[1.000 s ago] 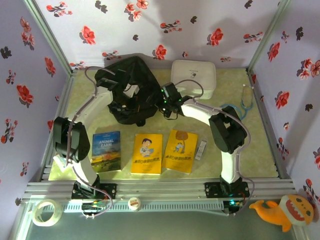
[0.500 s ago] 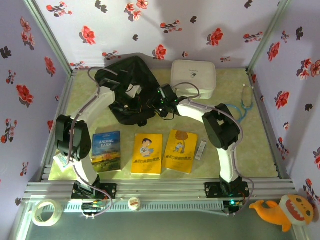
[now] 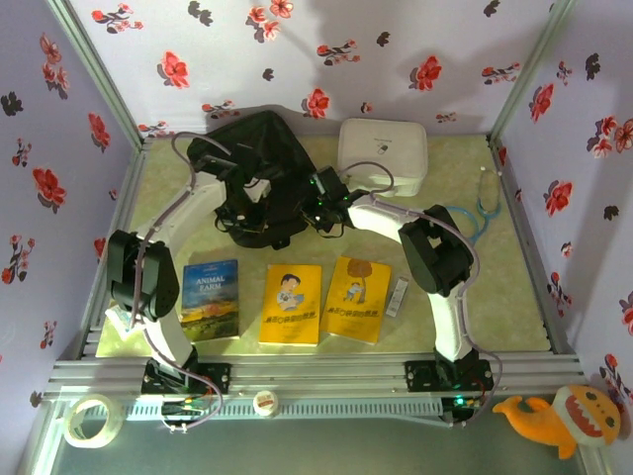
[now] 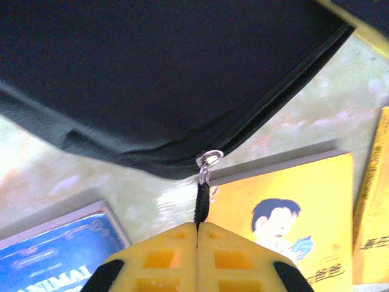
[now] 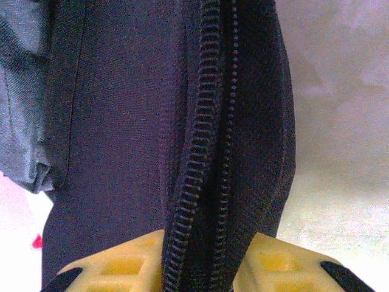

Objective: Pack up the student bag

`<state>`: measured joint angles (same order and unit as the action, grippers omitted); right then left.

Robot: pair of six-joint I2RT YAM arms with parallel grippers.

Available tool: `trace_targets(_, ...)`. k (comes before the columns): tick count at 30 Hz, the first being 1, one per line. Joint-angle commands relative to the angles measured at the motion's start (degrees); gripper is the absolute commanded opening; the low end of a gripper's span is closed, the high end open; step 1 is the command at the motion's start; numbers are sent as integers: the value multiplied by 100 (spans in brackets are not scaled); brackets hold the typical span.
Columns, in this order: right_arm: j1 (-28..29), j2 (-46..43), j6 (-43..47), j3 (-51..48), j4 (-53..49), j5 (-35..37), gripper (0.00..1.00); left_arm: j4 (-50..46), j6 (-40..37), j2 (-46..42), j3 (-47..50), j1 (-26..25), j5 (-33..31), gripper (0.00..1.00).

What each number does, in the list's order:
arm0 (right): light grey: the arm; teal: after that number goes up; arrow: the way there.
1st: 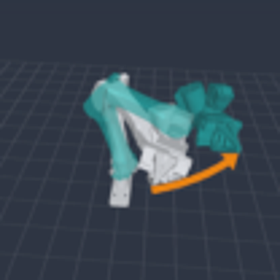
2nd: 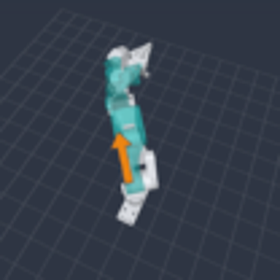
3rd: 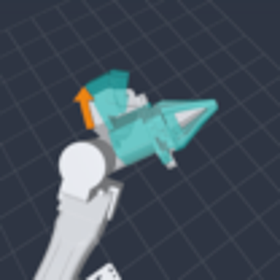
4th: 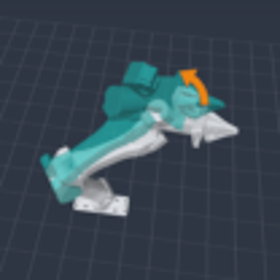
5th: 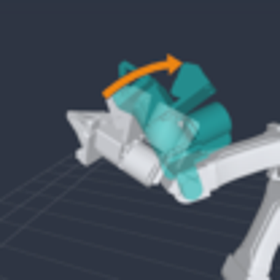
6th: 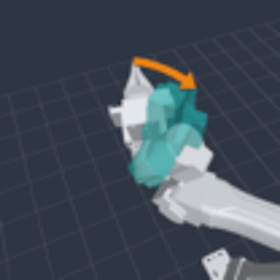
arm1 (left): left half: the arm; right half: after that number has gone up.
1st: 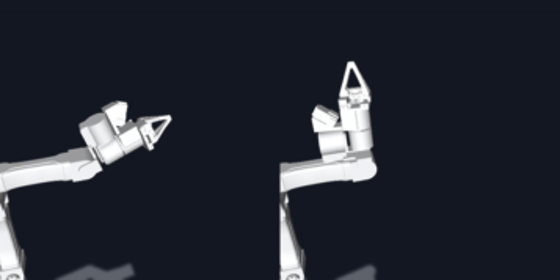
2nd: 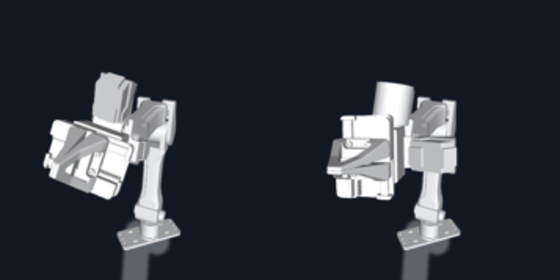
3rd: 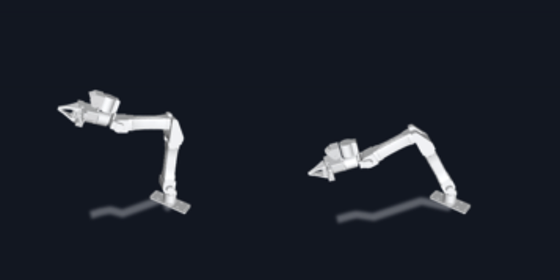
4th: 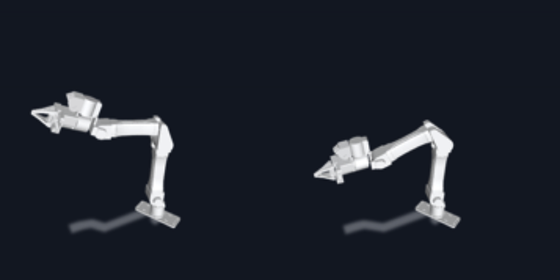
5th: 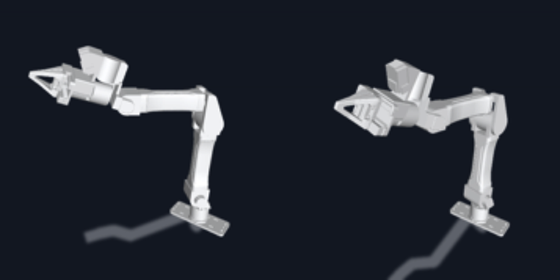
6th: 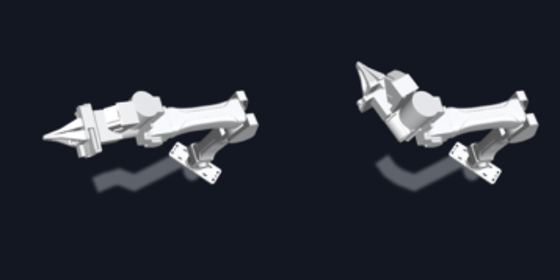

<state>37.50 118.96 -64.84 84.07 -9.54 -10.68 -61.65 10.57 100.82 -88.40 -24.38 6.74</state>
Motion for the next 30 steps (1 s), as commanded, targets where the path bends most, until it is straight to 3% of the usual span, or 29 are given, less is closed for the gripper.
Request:
trace_targets(1,-14,133,190,197,-153,379,28,-543,-298,-281,116,-24,-498,0)
trace_targets(7,-14,128,308,237,-251,461,26,-597,-334,-258,210,-25,-673,0)
trace_targets(13,-16,110,395,247,-325,581,25,-802,-417,-139,256,-23,-1492,0)
trace_targets(26,-26,-21,581,238,-649,969,17,-831,-423,-30,455,-24,-1641,0)
trace_targets(30,-41,-22,622,274,-718,1109,16,-1020,-415,28,463,-29,-2270,0)
